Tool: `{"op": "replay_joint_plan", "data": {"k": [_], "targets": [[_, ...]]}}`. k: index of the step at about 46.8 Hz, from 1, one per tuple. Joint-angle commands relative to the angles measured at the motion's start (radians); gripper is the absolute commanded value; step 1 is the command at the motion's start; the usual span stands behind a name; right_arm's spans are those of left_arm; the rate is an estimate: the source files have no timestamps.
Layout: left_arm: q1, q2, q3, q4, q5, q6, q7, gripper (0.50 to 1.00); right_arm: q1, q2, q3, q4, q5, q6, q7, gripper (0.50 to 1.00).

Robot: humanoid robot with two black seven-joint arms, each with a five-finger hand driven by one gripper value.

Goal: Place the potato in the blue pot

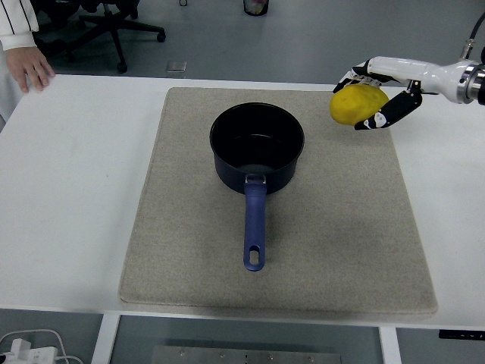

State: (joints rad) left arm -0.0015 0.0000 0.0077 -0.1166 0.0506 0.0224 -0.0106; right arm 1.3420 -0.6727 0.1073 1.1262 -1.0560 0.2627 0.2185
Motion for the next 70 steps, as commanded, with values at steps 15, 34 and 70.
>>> {"op": "replay_joint_plan", "data": {"k": [15, 34, 70], "targets": [[0.000, 0.000, 0.000, 0.000, 0.000, -0.001, 0.000, 0.996, 0.071, 0.114, -0.037, -0.037, 0.086, 0.000, -0.001, 0.500], [0.000, 0.000, 0.000, 0.000, 0.000, 0.001, 0.000, 0.996, 0.094, 0.304, -0.083, -0.118, 0.086, -0.011, -0.001, 0.500], [0.000, 0.000, 0.000, 0.000, 0.000, -0.001, 0.000, 0.996, 0.054, 0.456, -0.170, -0.235, 0.067, -0.076, -0.001, 0.535]]}}
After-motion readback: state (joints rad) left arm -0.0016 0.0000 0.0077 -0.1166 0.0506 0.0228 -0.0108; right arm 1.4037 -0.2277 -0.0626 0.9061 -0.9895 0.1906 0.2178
